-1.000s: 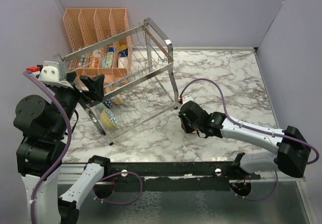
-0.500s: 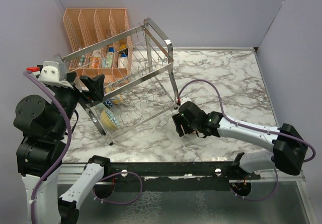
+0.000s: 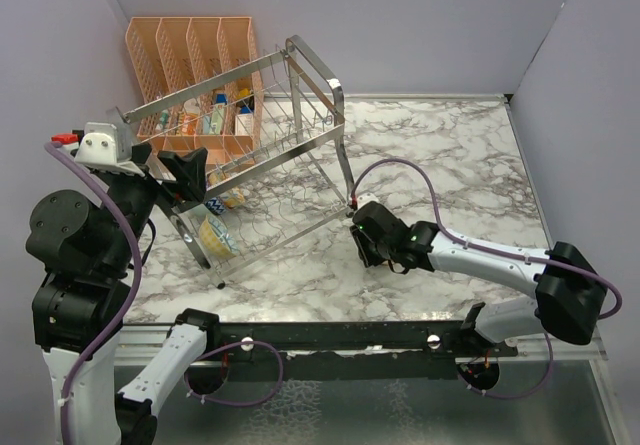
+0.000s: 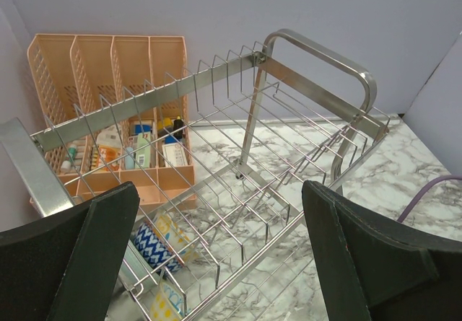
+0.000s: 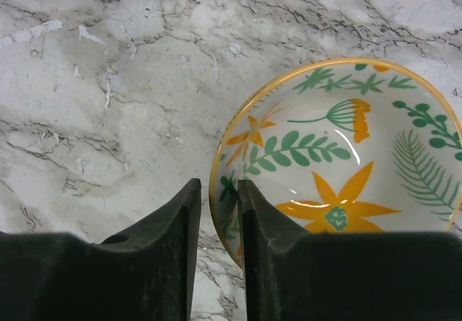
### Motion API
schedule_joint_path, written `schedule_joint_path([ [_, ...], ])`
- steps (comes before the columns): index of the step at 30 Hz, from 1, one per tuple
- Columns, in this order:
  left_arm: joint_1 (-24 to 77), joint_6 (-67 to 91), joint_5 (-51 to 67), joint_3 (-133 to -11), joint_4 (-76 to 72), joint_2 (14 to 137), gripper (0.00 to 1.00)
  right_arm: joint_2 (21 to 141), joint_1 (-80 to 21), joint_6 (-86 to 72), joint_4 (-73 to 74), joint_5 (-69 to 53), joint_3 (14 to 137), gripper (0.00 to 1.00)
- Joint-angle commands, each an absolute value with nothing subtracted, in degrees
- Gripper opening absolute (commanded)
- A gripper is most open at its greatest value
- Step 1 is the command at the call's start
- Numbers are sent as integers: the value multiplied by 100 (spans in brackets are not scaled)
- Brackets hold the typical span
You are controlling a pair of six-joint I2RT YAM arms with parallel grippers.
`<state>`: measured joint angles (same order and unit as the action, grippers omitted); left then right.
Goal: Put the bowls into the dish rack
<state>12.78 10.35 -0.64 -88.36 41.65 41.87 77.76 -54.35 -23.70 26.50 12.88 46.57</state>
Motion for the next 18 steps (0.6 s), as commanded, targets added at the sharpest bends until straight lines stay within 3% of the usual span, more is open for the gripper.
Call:
schedule_joint_path([
  [1,1291,1002,-104,-8797,4061,4096,99,7558,-5412,-2401,2644,1532,4836,26],
  [4,1292,1011,-98,-8806,4045,4097,99,7418,-5413,-2353,2781,1604,4943,24],
  [7,1290,1016,-109,-8790,4019,4077,99,7330,-5409,-2340,2929,1736,5044,14],
  [9,1292,1022,-109,-8779,4009,4061,99,7277,-5413,-2338,3013,1787,5089,2],
  [13,1292,1031,-113,-8796,4021,4045,99,7171,-5408,-2254,3112,1792,5177,1],
  [14,1292,1033,-110,-8798,4018,4044,99,7156,-5412,-2229,3136,1755,5202,4],
  [18,1292,1035,-103,-8820,4025,4035,99,7197,-5407,-2076,3187,1459,5276,38],
])
